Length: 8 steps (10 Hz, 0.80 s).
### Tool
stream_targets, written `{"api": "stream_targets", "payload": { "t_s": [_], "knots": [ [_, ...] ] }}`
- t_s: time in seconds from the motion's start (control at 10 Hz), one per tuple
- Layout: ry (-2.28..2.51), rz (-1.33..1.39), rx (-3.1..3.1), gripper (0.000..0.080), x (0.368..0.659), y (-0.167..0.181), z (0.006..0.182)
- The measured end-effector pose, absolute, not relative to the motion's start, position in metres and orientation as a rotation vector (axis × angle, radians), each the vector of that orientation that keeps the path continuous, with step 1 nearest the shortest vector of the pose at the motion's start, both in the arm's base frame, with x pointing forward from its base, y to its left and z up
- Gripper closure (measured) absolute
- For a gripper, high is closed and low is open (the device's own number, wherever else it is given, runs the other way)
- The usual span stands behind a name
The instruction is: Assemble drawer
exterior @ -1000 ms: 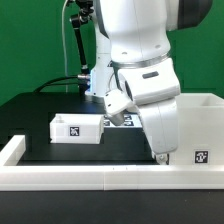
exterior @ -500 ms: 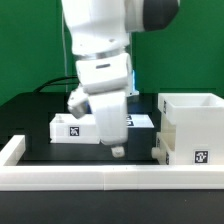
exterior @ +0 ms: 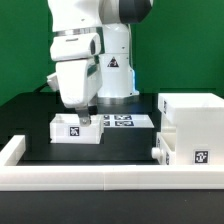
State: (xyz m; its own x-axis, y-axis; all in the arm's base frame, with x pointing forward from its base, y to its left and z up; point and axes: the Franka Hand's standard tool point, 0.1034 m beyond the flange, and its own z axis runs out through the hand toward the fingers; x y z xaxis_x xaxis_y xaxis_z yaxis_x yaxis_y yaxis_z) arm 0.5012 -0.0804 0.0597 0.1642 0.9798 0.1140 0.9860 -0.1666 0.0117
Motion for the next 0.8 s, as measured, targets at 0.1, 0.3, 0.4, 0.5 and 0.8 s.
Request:
{"api": "stream_targets", "payload": {
  "t_s": [0.1,0.3,0.4,0.5,0.8],
  "knots": [
    [-1.938,-0.124,-2.374,0.0151,0.4862,-0.0808,0.0581],
    [-1.905,-0.119,-2.396,0.0151,0.4862,-0.0804,0.0565],
    [-1.788,-0.113,-2.479,0.0151,0.4862,-0.08,0.0563],
    [-1.741,-0.11,-2.511,0.0151,0.486,-0.0802,0.0561],
    [-1.409,-0.099,-2.698,0.0151,0.4861,-0.0793,0.056]
  ]
}}
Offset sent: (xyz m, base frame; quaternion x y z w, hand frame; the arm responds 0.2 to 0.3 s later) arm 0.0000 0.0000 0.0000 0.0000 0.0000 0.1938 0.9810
